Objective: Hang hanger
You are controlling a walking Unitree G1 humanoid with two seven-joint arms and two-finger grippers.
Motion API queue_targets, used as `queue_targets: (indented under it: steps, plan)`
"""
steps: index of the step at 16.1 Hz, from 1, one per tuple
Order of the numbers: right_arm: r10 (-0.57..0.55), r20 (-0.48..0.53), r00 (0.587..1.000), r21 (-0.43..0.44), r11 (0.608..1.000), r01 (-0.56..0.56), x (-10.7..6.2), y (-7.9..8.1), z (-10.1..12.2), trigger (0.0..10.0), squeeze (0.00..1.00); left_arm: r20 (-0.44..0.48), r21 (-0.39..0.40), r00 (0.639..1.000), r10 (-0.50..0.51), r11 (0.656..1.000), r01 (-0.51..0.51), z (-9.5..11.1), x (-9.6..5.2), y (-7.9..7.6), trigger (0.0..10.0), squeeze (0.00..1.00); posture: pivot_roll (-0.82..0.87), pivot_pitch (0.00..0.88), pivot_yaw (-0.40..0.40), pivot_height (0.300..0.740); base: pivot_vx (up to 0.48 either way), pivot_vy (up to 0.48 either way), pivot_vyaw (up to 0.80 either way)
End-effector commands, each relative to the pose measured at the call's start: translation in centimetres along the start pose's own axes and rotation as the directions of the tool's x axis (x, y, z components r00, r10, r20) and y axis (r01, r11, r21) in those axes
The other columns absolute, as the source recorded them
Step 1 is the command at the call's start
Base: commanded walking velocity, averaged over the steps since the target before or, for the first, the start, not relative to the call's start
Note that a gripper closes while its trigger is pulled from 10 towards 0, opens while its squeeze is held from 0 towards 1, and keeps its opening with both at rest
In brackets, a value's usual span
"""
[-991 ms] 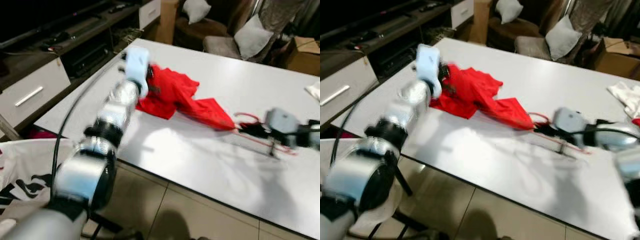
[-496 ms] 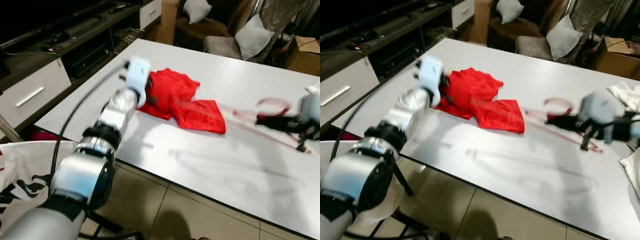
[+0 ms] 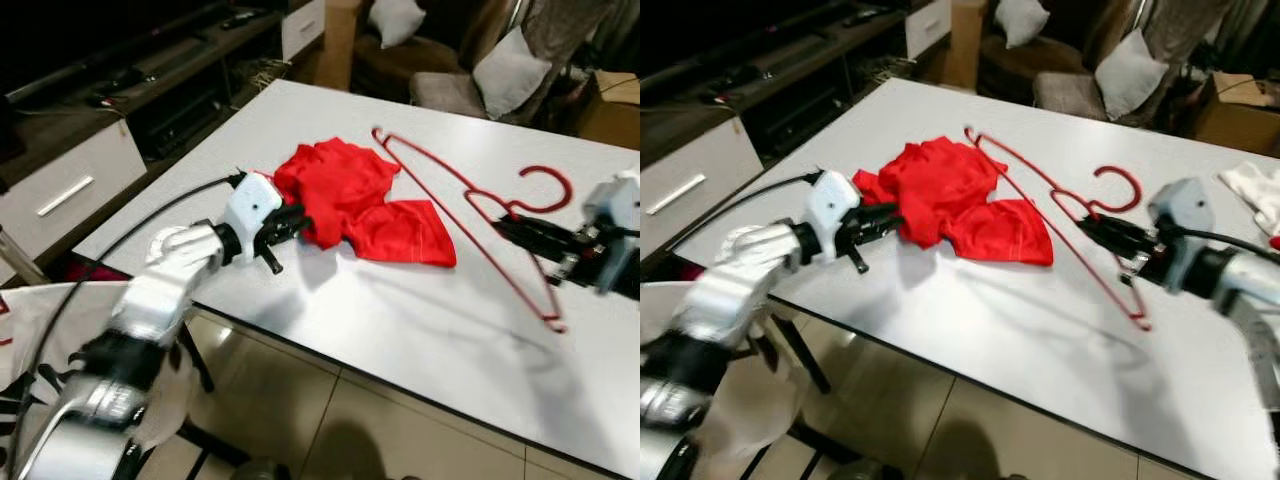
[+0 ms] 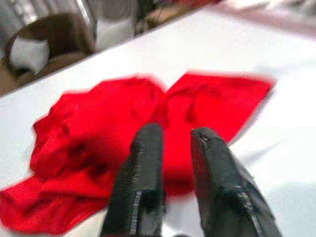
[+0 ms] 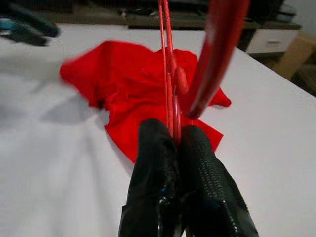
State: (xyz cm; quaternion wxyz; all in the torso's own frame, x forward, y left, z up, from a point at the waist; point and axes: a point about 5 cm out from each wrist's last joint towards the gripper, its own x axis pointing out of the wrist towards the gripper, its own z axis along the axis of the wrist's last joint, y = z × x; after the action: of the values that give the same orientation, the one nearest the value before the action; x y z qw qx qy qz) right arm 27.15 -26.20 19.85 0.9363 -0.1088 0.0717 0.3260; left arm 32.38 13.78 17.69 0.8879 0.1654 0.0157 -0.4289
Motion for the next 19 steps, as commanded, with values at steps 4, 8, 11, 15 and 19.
queue_targets:
  steps: [4,8,11,15,19]
  plan:
    - [-0.188,-0.023,0.982,0.143,0.971,0.189,0.9,1.4,0.1,10.0,0.0,0.292,-0.17,0.957,0.002,0.984,0.05,3.8,-2.9,-1.3,10.0,1.0,-0.06,0.0,0.039,0.74,0.0,0.0,0.0]
    - [-0.349,0.045,0.936,0.177,0.925,0.336,1.8,3.3,1.0,10.0,0.0,0.274,-0.344,0.88,0.388,0.894,-0.287,4.9,-3.1,0.4,10.0,0.63,-0.07,0.0,0.034,0.74,0.0,0.0,0.0]
    - [-0.439,0.086,0.894,0.226,0.883,0.412,2.6,6.3,0.9,10.0,0.0,0.208,-0.337,0.851,0.482,0.852,-0.401,4.3,-2.1,-0.9,10.0,0.27,-0.07,0.0,0.033,0.74,0.0,0.0,0.0]
    - [-0.514,0.076,0.854,0.27,0.835,0.479,3.3,8.1,0.2,10.0,0.0,0.146,-0.277,0.879,0.454,0.872,-0.404,2.4,-1.6,-2.6,10.0,0.22,-0.08,0.0,0.036,0.74,0.0,0.0,0.0]
    - [-0.662,0.115,0.741,0.289,0.736,0.613,3.4,8.7,0.4,10.0,0.0,0.137,-0.342,0.86,0.492,0.838,-0.425,1.5,-1.5,-3.4,10.0,0.29,-0.08,0.0,0.028,0.74,0.0,0.0,-0.52]
